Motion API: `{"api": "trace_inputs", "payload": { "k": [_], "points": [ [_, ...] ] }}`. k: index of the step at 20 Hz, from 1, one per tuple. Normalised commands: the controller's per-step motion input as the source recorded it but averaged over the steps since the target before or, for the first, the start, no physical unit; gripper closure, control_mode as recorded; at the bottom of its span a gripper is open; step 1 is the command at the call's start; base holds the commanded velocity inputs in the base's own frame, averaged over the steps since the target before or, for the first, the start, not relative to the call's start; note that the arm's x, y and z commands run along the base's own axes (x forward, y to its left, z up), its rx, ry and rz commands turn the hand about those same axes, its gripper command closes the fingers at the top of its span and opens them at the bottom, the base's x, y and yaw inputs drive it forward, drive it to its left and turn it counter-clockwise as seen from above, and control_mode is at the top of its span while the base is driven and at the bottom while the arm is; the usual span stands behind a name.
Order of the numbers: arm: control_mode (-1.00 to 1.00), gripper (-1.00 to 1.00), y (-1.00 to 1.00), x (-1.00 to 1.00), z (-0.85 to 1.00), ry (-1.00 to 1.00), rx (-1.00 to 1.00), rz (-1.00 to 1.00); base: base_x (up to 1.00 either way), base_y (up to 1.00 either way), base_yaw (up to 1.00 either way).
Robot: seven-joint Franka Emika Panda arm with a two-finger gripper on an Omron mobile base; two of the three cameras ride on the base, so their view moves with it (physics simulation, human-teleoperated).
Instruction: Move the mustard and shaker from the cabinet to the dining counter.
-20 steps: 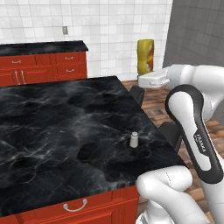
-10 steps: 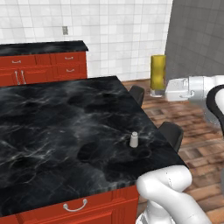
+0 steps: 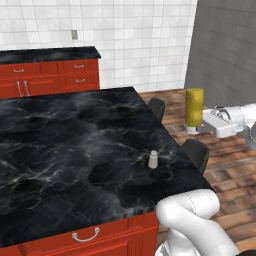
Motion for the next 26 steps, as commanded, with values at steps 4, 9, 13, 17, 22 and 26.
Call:
{"api": "trace_inputs", "payload": {
  "k": [4,9,13,17,22,26],
  "points": [
    [-1.00,1.00,-0.29,-0.12,-0.55,0.00,-0.02,0.39,0.00,0.00,0.00],
    [-1.00,1.00,-0.23,0.09,-0.61,-0.01,-0.02,0.27,0.00,0.00,0.00],
    [-1.00,1.00,-0.21,0.13,-0.67,-0.09,-0.04,0.06,0.00,0.00,0.00],
    [-1.00,1.00,-0.20,0.18,-0.69,-0.16,-0.10,-0.03,0.00,0.00,0.00],
    [-1.00,1.00,-0.07,0.15,-0.59,-0.14,-0.18,-0.23,0.00,0.00,0.00],
    [-1.00,1.00,0.00,0.32,-0.35,-0.01,-0.01,-0.27,0.00,0.00,0.00]
  ]
}}
